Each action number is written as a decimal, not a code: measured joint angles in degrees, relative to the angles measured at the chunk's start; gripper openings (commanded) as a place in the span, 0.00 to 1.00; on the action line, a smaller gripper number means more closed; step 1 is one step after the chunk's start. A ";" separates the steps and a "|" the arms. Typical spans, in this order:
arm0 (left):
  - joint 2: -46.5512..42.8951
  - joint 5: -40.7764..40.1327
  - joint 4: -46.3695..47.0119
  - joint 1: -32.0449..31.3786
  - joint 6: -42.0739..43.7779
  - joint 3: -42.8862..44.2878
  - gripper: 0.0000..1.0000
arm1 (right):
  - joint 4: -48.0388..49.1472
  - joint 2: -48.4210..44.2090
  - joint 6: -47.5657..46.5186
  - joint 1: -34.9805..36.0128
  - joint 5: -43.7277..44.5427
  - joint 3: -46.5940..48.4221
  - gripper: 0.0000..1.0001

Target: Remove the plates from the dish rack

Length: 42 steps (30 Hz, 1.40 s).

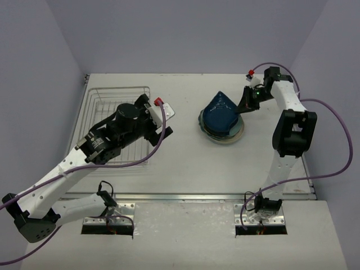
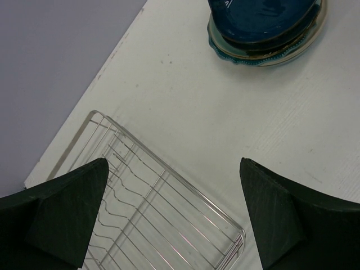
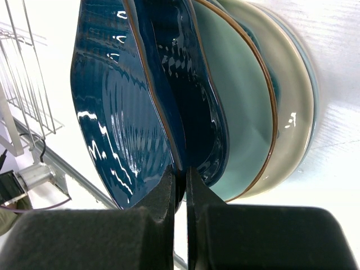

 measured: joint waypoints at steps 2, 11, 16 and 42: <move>0.33 0.21 -0.15 0.36 -0.92 -0.13 1.00 | 0.28 0.02 -0.12 0.00 0.00 -0.45 0.00; 1.67 0.33 -0.14 0.59 -2.44 -0.25 1.00 | 0.43 0.48 -0.16 -0.22 0.52 -1.00 0.10; 1.67 -0.40 -0.12 1.09 -2.48 -0.25 1.00 | 0.70 0.48 0.05 -0.22 0.77 -1.00 0.63; 14.67 24.76 -5.90 41.42 -27.00 3.57 1.00 | 12.93 -56.08 -0.33 0.27 12.69 -31.56 0.99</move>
